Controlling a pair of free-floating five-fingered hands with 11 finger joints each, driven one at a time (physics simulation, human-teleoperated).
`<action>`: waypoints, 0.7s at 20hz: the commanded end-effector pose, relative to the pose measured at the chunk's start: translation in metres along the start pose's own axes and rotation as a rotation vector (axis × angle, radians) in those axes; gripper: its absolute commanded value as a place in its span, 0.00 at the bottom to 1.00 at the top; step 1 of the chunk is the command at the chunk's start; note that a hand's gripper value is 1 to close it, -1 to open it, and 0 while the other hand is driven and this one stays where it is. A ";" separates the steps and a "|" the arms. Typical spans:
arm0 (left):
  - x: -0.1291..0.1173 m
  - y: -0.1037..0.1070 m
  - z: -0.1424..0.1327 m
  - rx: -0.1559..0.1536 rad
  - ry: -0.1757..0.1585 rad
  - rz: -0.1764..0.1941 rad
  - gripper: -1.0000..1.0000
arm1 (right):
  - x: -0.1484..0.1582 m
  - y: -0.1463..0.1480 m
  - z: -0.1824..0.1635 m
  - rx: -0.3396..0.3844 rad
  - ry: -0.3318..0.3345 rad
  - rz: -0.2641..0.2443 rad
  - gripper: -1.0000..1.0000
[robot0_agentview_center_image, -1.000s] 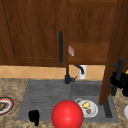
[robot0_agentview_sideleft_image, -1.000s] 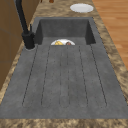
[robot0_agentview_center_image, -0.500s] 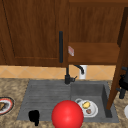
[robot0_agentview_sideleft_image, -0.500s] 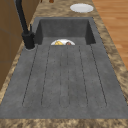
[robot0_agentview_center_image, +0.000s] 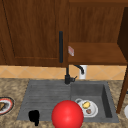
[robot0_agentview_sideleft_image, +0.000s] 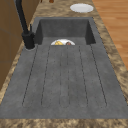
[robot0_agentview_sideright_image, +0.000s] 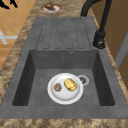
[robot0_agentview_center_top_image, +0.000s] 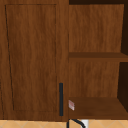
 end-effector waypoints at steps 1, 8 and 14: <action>0.000 0.000 0.000 0.000 0.000 0.000 0.50 | 0.002 -0.031 -0.005 -0.003 -0.012 -0.024 1.00; 0.000 0.000 0.000 0.000 0.000 0.000 0.50 | 0.005 -0.075 -0.006 0.078 -0.021 -0.027 1.00; 0.000 0.000 0.000 0.000 0.000 0.000 0.50 | 0.007 -0.115 -0.011 0.149 -0.031 -0.031 1.00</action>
